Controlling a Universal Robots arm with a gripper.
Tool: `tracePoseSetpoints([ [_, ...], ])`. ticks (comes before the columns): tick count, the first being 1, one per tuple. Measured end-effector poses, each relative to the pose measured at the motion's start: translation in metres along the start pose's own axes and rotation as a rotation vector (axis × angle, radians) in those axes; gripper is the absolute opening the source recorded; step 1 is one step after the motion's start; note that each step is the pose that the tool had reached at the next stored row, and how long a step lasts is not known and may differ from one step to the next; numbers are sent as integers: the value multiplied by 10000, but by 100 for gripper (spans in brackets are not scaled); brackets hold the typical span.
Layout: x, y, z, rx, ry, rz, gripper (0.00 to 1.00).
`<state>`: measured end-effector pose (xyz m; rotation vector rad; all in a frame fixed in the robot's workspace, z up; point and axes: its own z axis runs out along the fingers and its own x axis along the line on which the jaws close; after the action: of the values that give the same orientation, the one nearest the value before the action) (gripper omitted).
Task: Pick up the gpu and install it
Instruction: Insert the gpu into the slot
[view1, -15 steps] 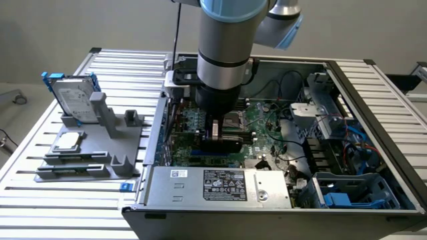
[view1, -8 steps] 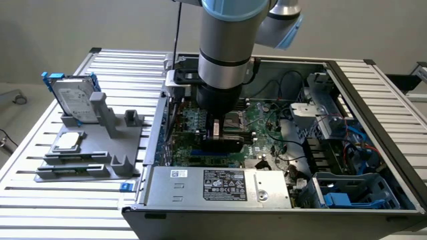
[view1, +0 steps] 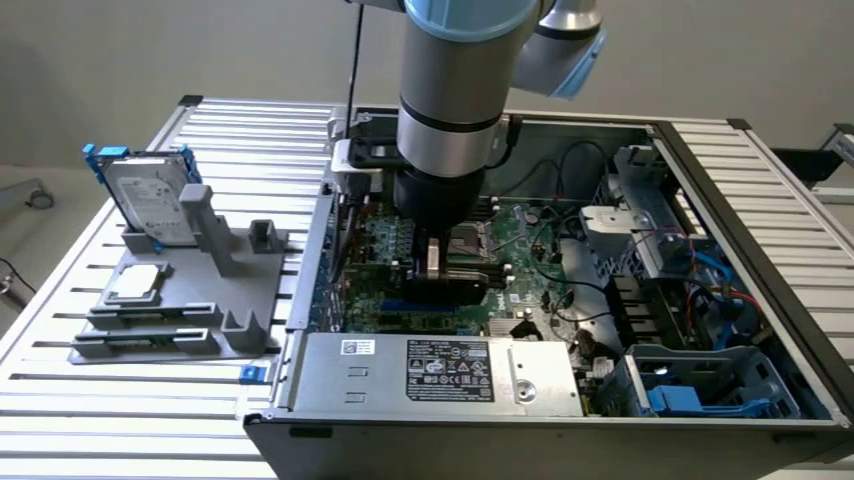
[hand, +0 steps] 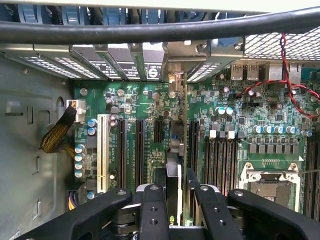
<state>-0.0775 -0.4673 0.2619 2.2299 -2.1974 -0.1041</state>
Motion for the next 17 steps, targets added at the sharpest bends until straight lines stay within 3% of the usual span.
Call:
tracePoseSetpoints([
  [9,-1,-2,-24,0,28,1,27],
  [17,1,-3,17,-1,32,2,27],
])
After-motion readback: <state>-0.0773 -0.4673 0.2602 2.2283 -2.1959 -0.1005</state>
